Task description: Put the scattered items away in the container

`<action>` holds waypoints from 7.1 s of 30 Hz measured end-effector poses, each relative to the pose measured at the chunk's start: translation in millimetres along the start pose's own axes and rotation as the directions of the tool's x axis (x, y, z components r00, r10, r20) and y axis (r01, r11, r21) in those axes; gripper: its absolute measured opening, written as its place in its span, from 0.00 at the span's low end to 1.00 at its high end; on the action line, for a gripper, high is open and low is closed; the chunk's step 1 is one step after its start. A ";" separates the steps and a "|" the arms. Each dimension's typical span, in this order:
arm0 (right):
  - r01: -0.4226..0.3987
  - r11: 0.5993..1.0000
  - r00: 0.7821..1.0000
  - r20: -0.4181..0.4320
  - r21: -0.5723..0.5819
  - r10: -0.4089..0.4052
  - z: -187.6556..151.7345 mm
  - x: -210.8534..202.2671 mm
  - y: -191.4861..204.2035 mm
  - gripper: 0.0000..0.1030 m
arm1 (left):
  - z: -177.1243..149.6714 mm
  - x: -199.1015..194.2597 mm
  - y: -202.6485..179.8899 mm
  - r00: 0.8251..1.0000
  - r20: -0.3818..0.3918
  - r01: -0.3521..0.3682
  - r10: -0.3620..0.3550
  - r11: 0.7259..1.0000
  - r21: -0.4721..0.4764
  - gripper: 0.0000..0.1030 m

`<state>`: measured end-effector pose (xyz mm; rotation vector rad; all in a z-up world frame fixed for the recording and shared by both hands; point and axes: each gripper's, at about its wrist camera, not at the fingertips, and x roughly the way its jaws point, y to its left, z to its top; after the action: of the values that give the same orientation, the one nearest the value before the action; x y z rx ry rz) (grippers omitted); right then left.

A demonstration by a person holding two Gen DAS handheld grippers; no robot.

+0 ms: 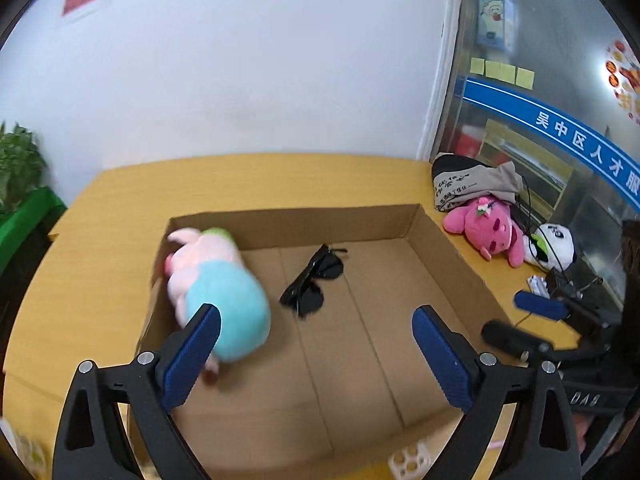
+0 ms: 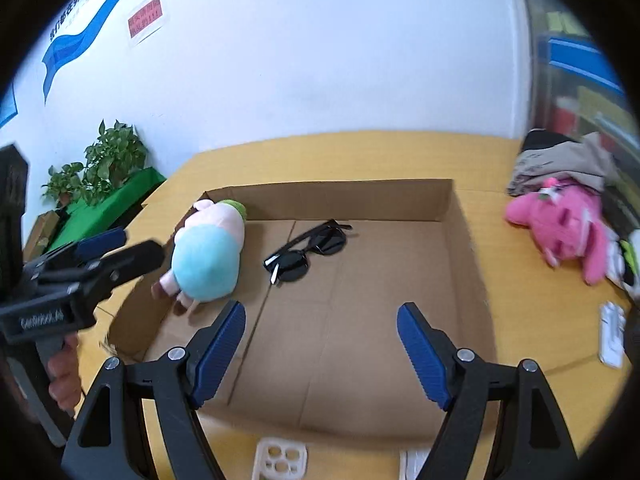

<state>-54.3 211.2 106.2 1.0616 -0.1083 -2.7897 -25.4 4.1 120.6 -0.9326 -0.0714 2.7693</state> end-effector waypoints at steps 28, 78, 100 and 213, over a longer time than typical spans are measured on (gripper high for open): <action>0.060 0.996 0.998 0.026 -0.069 -0.058 -67.4 -51.0 12.1 0.76 | -82.2 -38.8 -32.2 1.000 0.004 -0.010 0.010 0.999 -0.042 0.96; -0.003 0.991 0.966 -0.255 -0.134 -0.032 -182.7 -19.4 -77.6 0.75 | -157.4 62.7 -62.8 0.900 -0.389 0.154 -0.196 0.979 -0.137 0.21; -0.160 0.979 0.946 -0.302 -0.130 0.115 -195.3 -31.0 -30.4 0.11 | -174.1 25.5 1.2 0.907 -0.406 0.081 -0.112 0.992 -0.094 0.10; -0.177 0.984 0.946 -0.279 -0.013 0.166 -42.8 88.9 49.2 0.63 | -69.9 45.1 84.2 0.888 -0.435 -0.190 0.150 0.981 -0.049 0.69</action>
<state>-85.5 147.1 22.2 1.3506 -0.1079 -2.4527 -34.3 -69.7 28.5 -1.6252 -0.0447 2.6543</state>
